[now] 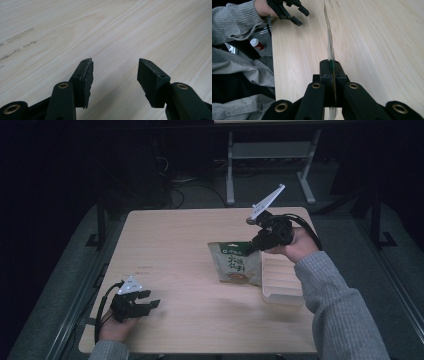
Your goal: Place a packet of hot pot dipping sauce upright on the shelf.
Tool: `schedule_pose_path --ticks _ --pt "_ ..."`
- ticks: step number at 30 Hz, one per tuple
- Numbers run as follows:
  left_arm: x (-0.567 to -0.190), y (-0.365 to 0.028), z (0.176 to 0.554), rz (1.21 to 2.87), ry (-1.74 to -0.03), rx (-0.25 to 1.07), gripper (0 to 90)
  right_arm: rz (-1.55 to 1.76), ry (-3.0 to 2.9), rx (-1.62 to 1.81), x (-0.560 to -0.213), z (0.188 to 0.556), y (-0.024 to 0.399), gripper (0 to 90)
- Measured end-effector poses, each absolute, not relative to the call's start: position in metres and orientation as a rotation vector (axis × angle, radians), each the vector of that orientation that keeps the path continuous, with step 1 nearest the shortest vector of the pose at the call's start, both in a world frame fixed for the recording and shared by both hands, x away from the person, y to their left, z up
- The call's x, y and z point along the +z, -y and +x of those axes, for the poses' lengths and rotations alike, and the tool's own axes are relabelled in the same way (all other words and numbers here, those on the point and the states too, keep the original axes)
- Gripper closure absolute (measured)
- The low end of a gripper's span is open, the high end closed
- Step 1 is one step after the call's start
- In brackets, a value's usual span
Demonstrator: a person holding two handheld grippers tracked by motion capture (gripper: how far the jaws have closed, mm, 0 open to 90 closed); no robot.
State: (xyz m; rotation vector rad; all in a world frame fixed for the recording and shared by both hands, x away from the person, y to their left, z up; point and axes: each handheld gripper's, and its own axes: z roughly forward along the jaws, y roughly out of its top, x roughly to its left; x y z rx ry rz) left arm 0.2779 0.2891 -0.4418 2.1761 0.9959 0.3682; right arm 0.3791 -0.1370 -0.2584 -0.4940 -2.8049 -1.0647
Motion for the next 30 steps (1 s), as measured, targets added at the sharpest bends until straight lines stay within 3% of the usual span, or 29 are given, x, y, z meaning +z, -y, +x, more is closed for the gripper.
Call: schedule_pose_path --ticks 30 --pt "-0.442 -0.29 0.278 2.169 -0.999 0.368 43.8 -0.642 2.83 -1.107 -0.252 0.349 0.238 89.3"
